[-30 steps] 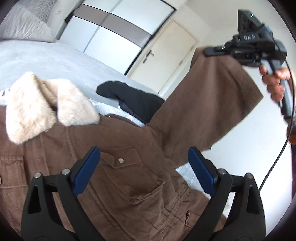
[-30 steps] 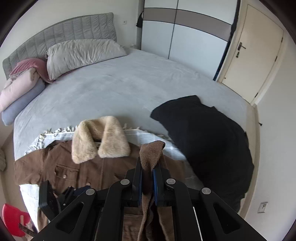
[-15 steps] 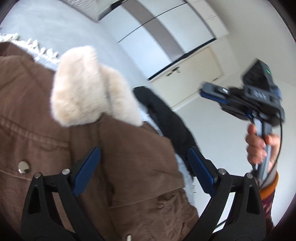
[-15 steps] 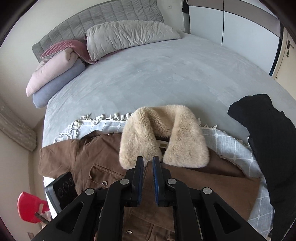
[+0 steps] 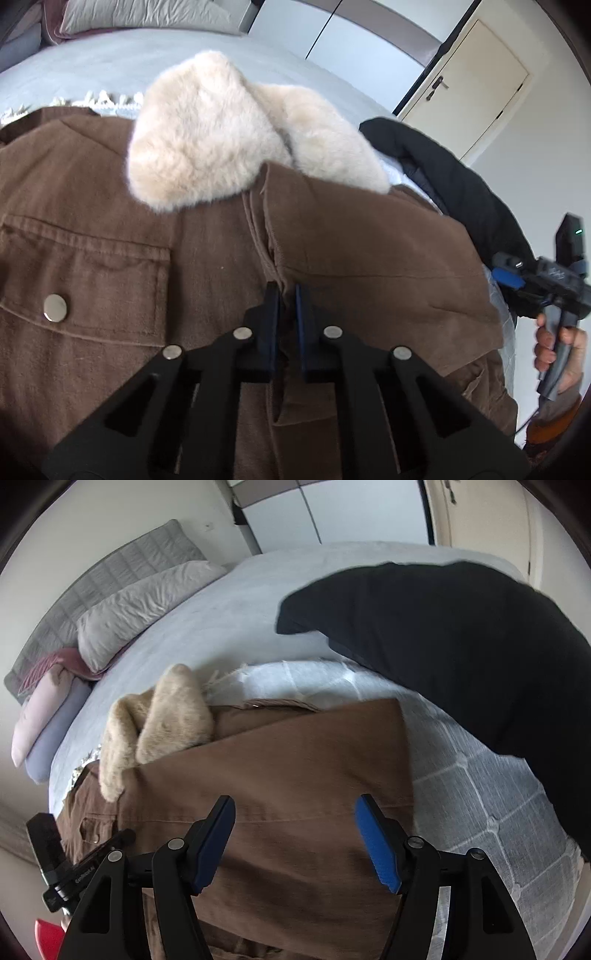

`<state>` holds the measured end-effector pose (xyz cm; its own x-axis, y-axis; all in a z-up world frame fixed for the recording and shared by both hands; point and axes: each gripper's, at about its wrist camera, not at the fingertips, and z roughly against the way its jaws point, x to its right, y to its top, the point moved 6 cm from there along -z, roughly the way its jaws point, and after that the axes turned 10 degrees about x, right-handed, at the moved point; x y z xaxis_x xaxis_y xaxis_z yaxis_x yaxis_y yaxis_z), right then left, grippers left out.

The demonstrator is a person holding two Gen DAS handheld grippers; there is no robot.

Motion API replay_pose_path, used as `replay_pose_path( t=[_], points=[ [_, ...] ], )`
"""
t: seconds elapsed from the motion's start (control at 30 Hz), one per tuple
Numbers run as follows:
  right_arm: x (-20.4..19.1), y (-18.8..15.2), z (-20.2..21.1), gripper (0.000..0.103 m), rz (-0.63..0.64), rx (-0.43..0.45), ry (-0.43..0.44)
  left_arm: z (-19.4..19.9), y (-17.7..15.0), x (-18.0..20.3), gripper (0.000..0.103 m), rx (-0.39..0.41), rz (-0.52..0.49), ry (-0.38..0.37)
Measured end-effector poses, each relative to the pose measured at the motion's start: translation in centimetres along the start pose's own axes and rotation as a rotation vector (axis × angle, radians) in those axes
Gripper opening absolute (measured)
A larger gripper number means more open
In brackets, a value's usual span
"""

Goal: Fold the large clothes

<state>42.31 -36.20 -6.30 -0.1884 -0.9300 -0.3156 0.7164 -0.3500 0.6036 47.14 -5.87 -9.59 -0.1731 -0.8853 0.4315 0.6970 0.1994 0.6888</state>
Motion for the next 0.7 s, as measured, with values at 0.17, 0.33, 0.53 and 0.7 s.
replay_pose_path(
  t=[0.17,0.33,0.53,0.7],
  points=[
    [3.3,0.9,-2.0,0.069,-0.104,0.000,0.104,1.8,1.7,-0.4,0.007,0.078,0.002,0.051],
    [4.9,1.5,-5.5,0.069,-0.235,-0.051,0.186,1.7,1.2,-1.2,0.007,0.036,0.027,0.089],
    [4.8,1.0,-6.6,0.069,-0.263,-0.042,0.207,2.9,3.0,-3.0,0.053,0.093,0.108,-0.011],
    [4.4,0.8,-6.5,0.069,-0.253,-0.020,0.210,0.6,2.1,-2.5,0.053,-0.012,0.118,-0.094]
  ],
)
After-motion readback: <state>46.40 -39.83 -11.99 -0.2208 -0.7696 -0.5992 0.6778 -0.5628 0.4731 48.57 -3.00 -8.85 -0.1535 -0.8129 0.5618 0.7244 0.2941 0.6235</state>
